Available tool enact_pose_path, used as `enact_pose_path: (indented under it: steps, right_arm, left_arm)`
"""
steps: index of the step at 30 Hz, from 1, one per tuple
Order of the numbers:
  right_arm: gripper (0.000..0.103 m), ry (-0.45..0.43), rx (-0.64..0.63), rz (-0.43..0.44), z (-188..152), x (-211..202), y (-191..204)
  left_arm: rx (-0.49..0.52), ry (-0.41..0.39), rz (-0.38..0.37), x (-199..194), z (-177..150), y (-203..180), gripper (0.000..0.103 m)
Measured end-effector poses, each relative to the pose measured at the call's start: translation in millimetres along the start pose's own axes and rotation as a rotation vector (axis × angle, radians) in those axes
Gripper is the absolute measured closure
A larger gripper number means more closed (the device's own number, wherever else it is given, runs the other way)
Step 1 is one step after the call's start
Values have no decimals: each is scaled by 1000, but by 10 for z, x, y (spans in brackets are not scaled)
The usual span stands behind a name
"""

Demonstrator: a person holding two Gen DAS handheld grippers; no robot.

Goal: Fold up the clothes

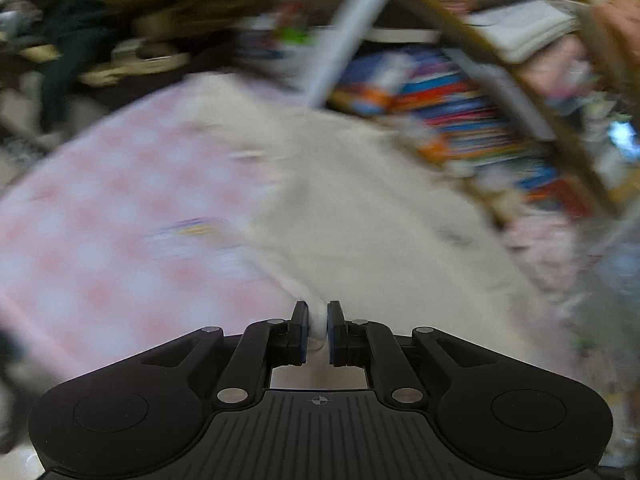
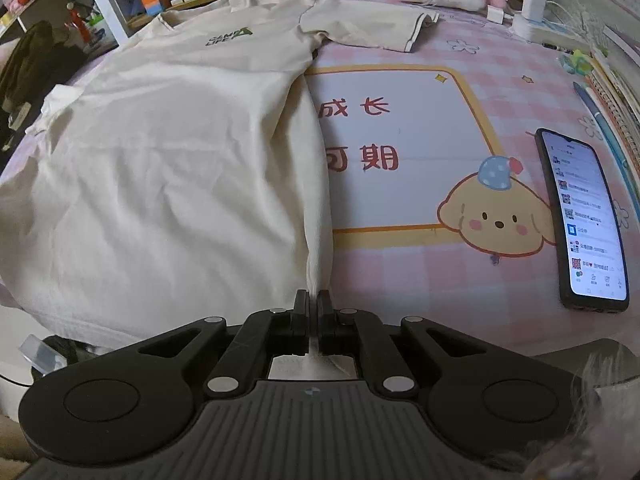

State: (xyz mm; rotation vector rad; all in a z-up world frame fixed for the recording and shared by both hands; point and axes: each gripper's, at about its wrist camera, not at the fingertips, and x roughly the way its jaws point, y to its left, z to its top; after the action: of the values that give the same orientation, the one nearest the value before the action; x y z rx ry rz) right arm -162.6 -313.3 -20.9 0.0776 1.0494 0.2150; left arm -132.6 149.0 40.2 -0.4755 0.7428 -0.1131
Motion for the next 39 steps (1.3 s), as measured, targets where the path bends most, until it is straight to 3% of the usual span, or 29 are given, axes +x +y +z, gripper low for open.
enact_pose_path:
  steps: [2, 5, 9, 12, 14, 17, 20, 21, 22, 23, 29, 31, 33, 39]
  right_arm:
    - [99, 5, -8, 0, 5, 10, -2]
    - [99, 12, -18, -1, 32, 32, 5]
    - [99, -3, -22, -1, 4, 31, 4]
    - [99, -18, -14, 4, -23, 27, -10]
    - [99, -20, -15, 6, -23, 29, -13]
    - [99, -22, -16, 9, -22, 31, -18]
    - [99, -24, -18, 12, -21, 34, -22]
    - [99, -25, -19, 13, -22, 33, -25]
    - [99, -25, -19, 13, -23, 31, -27]
    - [99, -26, -19, 13, -25, 31, -29]
    - [99, -21, -30, 16, -18, 30, -30]
    - [99, -20, -33, 17, -16, 29, -33]
    - [99, -20, -32, 20, -12, 31, -39]
    - [99, -15, 8, 32, 17, 41, -82]
  left_arm:
    - [131, 36, -63, 206, 93, -352, 79]
    - [185, 31, -65, 252, 122, -459, 75]
    - [101, -9, 45, 91, 27, -23, 75]
    - [102, 54, 133, 130, -125, 173, 76]
    - [142, 98, 109, 211, -230, 135, 74]
    - [195, 139, 83, 383, -343, 9, 62]
    - [210, 149, 95, 501, -381, -44, 70]
    - [214, 146, 88, 502, -375, -71, 90]
    - [218, 142, 80, 497, -368, -101, 103]
    - [216, 132, 80, 465, -356, -118, 103]
    - [23, -99, 106, -527, -262, 261, 103]
    - [-48, -126, 137, -830, -325, 457, 103]
    - [-129, -109, 172, -1047, -483, 653, 103]
    - [-250, -45, 200, -1107, -888, 812, 103]
